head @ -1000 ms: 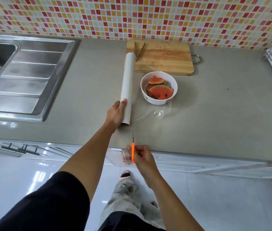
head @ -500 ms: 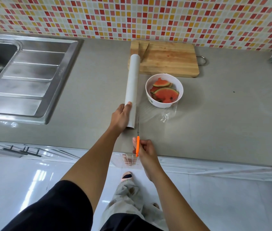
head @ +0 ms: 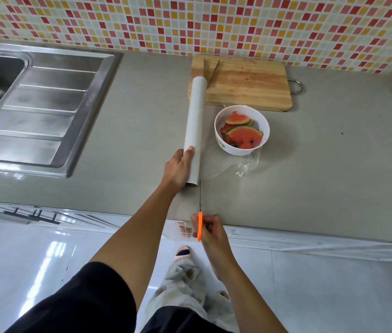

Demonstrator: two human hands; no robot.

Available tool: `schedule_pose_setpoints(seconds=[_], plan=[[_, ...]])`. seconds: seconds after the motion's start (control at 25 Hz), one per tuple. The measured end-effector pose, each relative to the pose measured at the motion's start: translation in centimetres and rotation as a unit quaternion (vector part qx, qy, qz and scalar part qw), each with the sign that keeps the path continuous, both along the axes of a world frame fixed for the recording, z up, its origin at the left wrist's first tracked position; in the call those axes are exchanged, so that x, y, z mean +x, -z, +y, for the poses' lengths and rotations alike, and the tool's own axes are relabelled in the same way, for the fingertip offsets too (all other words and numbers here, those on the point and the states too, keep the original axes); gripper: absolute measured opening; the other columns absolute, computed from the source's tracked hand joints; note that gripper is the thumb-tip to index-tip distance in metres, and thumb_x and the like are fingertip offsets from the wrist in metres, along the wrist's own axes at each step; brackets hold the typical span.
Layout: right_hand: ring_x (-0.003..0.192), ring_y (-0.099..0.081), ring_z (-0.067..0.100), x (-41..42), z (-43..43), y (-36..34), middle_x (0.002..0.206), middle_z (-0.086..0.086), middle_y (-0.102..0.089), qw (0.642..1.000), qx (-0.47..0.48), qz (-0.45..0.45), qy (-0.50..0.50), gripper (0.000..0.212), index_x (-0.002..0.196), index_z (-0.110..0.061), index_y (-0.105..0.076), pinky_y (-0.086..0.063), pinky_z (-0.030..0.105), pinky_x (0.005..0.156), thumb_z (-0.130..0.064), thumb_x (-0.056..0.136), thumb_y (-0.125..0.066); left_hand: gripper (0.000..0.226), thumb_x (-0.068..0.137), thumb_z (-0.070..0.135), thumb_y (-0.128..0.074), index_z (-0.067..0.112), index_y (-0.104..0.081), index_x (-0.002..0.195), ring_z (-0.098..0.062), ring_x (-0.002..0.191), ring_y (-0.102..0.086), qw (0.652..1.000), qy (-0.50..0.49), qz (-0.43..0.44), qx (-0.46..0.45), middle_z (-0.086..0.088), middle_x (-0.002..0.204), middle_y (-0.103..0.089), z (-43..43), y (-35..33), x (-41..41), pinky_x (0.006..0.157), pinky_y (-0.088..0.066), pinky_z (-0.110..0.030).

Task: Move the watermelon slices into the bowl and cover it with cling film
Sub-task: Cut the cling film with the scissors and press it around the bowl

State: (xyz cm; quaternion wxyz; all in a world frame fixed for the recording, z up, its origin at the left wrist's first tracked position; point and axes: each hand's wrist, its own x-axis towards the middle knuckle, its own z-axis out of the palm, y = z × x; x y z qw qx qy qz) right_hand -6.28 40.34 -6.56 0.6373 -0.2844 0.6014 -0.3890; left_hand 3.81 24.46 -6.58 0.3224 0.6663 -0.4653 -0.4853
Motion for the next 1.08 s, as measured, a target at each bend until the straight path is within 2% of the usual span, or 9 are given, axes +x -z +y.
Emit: schedule_pose_setpoints(seconds=[0.08,0.2,0.4,0.52,0.72,0.88,0.96,1.08], plan=[[0.072,-0.064,-0.006,0.0,-0.4,-0.1,0.07,-0.015,-0.064,1.0,-0.002,0.003,0.002,0.031,0.095,-0.017,-0.053,-0.044,0.008,0.062,-0.042,0.082,-0.064,0.039,0.086,0.06,-0.039,0.026,-0.052,0.071,-0.009,0.068,-0.05,1.0,0.0,-0.001,0.0,0.005,0.078,-0.055,0.0,0.1,0.0,0.056,-0.035,-0.028],[0.07,-0.061,0.001,0.2,-1.7,-0.6,0.073,-0.01,-0.059,1.0,-0.014,0.009,0.012,0.031,0.091,-0.017,-0.052,-0.043,0.016,0.069,-0.043,0.081,-0.066,0.041,0.086,0.06,-0.039,0.023,-0.052,0.072,-0.009,0.067,-0.049,1.0,0.0,-0.004,-0.001,0.005,0.076,-0.055,0.1,0.1,0.0,0.057,-0.035,-0.027],[0.071,-0.054,0.011,0.3,-3.6,-0.8,0.072,-0.006,-0.054,0.999,-0.019,0.018,0.026,0.042,0.086,-0.018,-0.05,-0.043,0.023,0.069,-0.055,0.073,-0.065,0.045,0.086,0.059,-0.04,0.018,-0.05,0.071,-0.011,0.064,-0.047,1.0,-0.004,-0.01,-0.003,0.004,0.072,-0.053,0.0,0.1,0.0,0.057,-0.035,-0.03],[0.07,-0.055,0.011,0.2,-4.3,-0.6,0.072,-0.007,-0.055,0.999,-0.03,0.027,0.02,0.044,0.086,-0.018,-0.049,-0.043,0.024,0.072,-0.057,0.072,-0.064,0.045,0.087,0.059,-0.04,0.017,-0.053,0.076,-0.01,0.067,-0.049,1.0,-0.003,-0.01,-0.002,0.004,0.074,-0.055,0.0,0.2,0.0,0.059,-0.037,-0.029],[0.071,-0.055,0.012,0.1,-4.1,0.1,0.073,-0.006,-0.055,0.999,-0.045,0.023,0.013,0.028,0.087,-0.018,-0.049,-0.044,0.024,0.071,-0.041,0.083,-0.065,0.045,0.086,0.059,-0.04,0.018,-0.049,0.071,-0.011,0.063,-0.047,1.0,-0.002,-0.006,-0.005,0.005,0.071,-0.052,0.1,0.1,-0.1,0.057,-0.035,-0.029],[0.064,-0.057,-0.002,0.0,-4.0,0.4,0.074,-0.013,-0.06,0.999,-0.05,0.018,0.007,0.014,0.086,-0.016,-0.049,-0.047,0.015,0.066,-0.024,0.088,-0.061,0.05,0.085,0.06,-0.039,0.013,-0.051,0.077,-0.012,0.065,-0.048,1.0,-0.002,-0.009,-0.001,0.003,0.074,-0.054,0.1,0.1,0.0,0.057,-0.036,-0.03],[0.061,-0.058,-0.004,-0.1,-4.0,0.4,0.072,-0.012,-0.061,0.999,-0.045,0.018,0.01,0.015,0.087,-0.017,-0.05,-0.047,0.016,0.067,-0.025,0.087,-0.063,0.051,0.085,0.06,-0.039,0.012,-0.05,0.077,-0.013,0.064,-0.046,1.0,-0.002,-0.013,0.001,0.002,0.073,-0.052,0.2,0.2,0.0,0.057,-0.035,-0.03],[0.061,-0.058,0.001,0.0,-4.1,0.2,0.07,-0.009,-0.058,0.999,-0.027,0.016,0.01,0.027,0.087,-0.018,-0.05,-0.045,0.018,0.066,-0.038,0.082,-0.066,0.052,0.086,0.06,-0.039,0.01,-0.05,0.079,-0.012,0.064,-0.046,1.0,-0.004,-0.014,0.003,0.003,0.072,-0.052,0.2,0.3,0.0,0.057,-0.035,-0.029]])
